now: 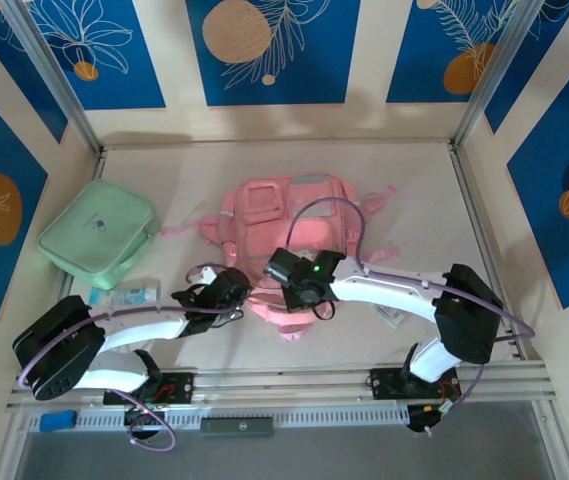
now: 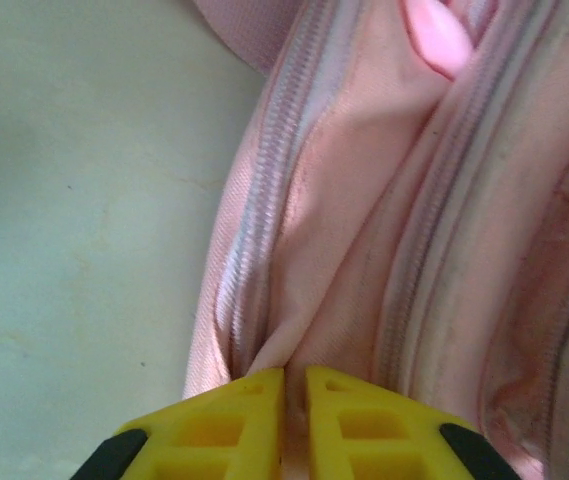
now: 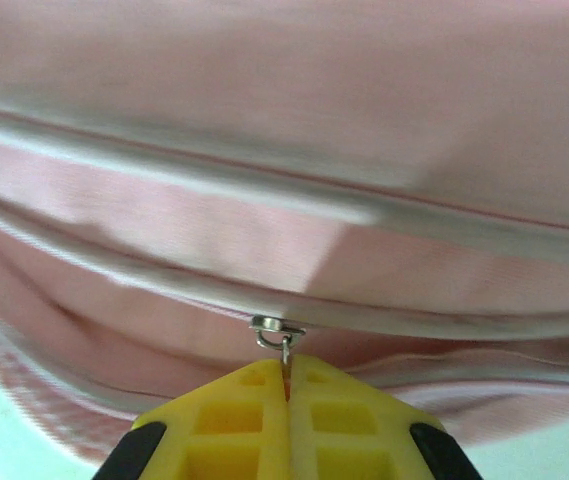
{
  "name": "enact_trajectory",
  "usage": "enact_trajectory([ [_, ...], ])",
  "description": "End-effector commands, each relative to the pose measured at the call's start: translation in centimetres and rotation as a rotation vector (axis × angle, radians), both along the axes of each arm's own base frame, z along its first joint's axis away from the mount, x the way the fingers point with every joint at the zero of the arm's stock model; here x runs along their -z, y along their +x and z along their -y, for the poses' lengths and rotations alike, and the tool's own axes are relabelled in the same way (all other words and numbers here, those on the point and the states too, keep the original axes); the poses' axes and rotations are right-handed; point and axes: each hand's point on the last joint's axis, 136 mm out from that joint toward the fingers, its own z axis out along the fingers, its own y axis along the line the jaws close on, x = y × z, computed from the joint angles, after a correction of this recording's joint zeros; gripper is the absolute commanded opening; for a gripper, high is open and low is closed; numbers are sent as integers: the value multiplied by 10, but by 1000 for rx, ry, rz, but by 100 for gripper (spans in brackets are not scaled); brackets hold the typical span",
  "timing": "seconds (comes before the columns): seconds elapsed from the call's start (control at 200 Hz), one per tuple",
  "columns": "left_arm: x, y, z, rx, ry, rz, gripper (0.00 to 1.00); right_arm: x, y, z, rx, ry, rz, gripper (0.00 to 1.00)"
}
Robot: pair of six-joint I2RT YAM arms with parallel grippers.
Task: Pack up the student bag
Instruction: Zip the student bag at the center of the table.
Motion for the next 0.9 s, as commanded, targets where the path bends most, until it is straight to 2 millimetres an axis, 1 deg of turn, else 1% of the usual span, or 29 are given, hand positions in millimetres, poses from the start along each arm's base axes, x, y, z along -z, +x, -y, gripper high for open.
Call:
enact_trajectory([
  [0.0, 17, 1, -25, -27, 87, -48, 14, -1, -1, 49, 55, -118, -11, 0],
  [0.09, 13, 8, -29, -10, 114, -43, 14, -4, 9, 60, 77, -99, 0, 0],
  [0.14, 9, 15, -28, 10, 116, -33, 14, -8, 12, 60, 77, -84, 6, 0],
  [0.245, -5, 35, -25, 76, 120, -7, 15, -16, 4, 31, -18, -9, 21, 0],
  [0.36, -23, 60, -25, 132, 85, 29, 16, -22, 1, 4, -25, 78, -1, 0],
  [0.395, -29, 65, -29, 139, 83, 41, 16, -24, 1, -5, -36, 104, -1, 0],
  [0.45, -38, 68, -33, 153, 96, 50, 20, -29, 0, -15, -51, 120, 8, 0],
  [0.485, -46, 69, -33, 172, 106, 65, 25, -31, 1, -19, -52, 114, 16, 0],
  [0.515, -50, 67, -33, 186, 116, 63, 29, -31, 1, -21, -58, 109, 18, 0],
  [0.615, -57, 52, -28, 218, 84, 43, 32, -28, 1, -19, -48, 98, 14, 0],
  [0.705, -63, 32, -9, 227, 18, 66, 38, -24, 2, -12, -33, 92, 13, 0],
  [0.76, -61, 18, 2, 231, 0, 54, 41, -24, 2, -9, -23, 92, 14, 0],
  [0.89, -58, -3, 26, 203, -89, 39, 45, -22, 1, -9, -16, 98, 9, 0],
])
